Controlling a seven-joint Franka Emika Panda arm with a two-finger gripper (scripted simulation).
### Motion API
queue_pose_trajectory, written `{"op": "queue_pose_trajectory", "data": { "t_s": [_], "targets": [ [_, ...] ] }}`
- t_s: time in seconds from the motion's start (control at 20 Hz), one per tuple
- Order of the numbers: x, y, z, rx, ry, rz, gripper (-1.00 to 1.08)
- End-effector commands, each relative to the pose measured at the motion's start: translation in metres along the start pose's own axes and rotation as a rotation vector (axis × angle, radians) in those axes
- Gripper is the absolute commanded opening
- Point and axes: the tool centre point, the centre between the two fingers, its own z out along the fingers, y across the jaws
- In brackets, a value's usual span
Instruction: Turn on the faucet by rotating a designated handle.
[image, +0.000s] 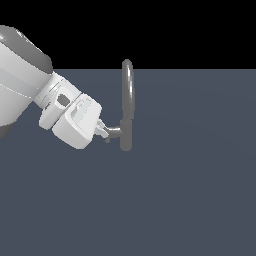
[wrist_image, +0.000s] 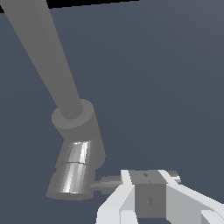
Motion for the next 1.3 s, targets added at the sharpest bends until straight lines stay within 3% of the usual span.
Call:
{"op": "queue_pose_trajectory", "data": {
  "t_s": [0.0,0.15,0.2,0.85,0.9,1.25],
  "targets": [
    [-0.007,0.014,0.016,-0.021,0.009,-0.004,-1.0],
    [-0.013,0.021,0.024,-0.025,0.009,-0.004,-1.0],
    [-0.012,0.009,0.009,0.005,0.002,-0.004,-1.0],
    [-0.045,0.009,0.056,-0.023,0.008,-0.004,-1.0],
    [-0.039,-0.004,0.032,0.022,-0.001,0.007,-1.0],
    [-0.051,-0.016,0.052,0.003,0.003,0.003,-1.0]
  ]
}}
